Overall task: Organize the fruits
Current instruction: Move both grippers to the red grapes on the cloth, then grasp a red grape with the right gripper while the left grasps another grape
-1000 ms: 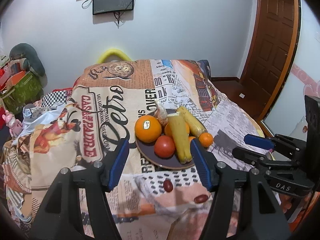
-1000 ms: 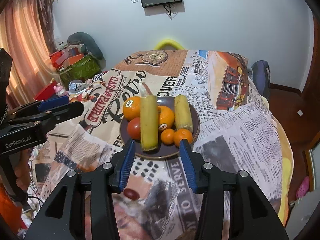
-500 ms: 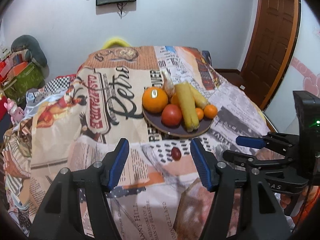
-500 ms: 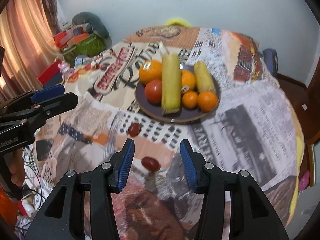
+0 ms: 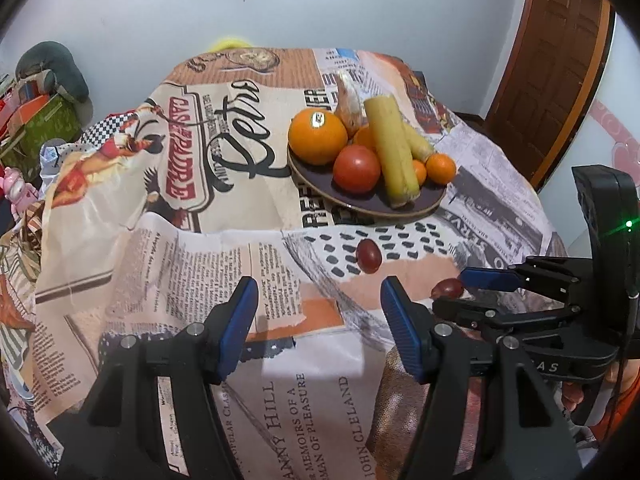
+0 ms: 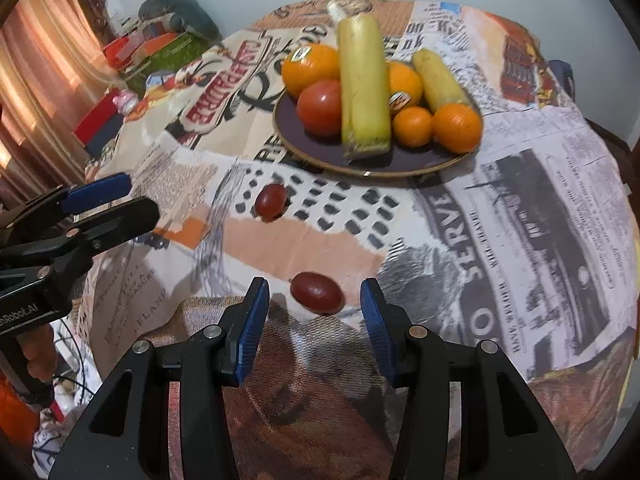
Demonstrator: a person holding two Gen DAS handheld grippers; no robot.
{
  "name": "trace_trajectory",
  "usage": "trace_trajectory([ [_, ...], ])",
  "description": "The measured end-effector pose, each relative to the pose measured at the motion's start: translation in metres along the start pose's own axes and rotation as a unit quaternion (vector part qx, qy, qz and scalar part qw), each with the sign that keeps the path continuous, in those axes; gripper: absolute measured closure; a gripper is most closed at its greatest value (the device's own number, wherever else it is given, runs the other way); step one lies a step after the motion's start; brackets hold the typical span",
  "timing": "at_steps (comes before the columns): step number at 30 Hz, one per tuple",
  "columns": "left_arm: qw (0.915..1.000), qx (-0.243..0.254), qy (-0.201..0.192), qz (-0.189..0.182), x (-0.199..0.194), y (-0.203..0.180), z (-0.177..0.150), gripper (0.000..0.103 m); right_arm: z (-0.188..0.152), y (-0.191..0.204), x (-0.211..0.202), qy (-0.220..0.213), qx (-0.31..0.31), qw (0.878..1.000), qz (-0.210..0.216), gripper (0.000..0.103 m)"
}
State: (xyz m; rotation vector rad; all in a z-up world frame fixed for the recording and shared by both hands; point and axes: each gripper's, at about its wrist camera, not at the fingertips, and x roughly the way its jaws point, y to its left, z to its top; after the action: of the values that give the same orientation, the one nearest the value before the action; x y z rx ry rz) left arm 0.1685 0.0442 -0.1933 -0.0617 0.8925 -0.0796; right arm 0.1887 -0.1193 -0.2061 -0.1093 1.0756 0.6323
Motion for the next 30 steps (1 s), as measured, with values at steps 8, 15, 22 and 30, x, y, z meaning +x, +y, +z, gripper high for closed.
trace_trajectory([
  [8, 0.9997, 0.003, 0.022, -0.014, 0.021, -0.003, 0.004, 0.043, 0.001, -0.002, -0.005, -0.007, -0.012, 1.0, 0.007, 0.079],
  [15, 0.9986, 0.022, 0.04, -0.029, 0.045, -0.018, 0.015, 0.051, 0.011, -0.013, -0.017, -0.033, -0.006, 0.999, -0.006, 0.079],
  [22, 0.9973, 0.029, 0.057, -0.038, 0.072, -0.028, 0.026, 0.064, 0.022, -0.031, -0.024, -0.05, 0.009, 0.999, -0.016, 0.079],
  [30, 0.9968, 0.03, 0.065, -0.036, 0.089, -0.031, 0.029, 0.07, 0.025, -0.045, -0.023, -0.055, 0.02, 0.998, -0.017, 0.079],
])
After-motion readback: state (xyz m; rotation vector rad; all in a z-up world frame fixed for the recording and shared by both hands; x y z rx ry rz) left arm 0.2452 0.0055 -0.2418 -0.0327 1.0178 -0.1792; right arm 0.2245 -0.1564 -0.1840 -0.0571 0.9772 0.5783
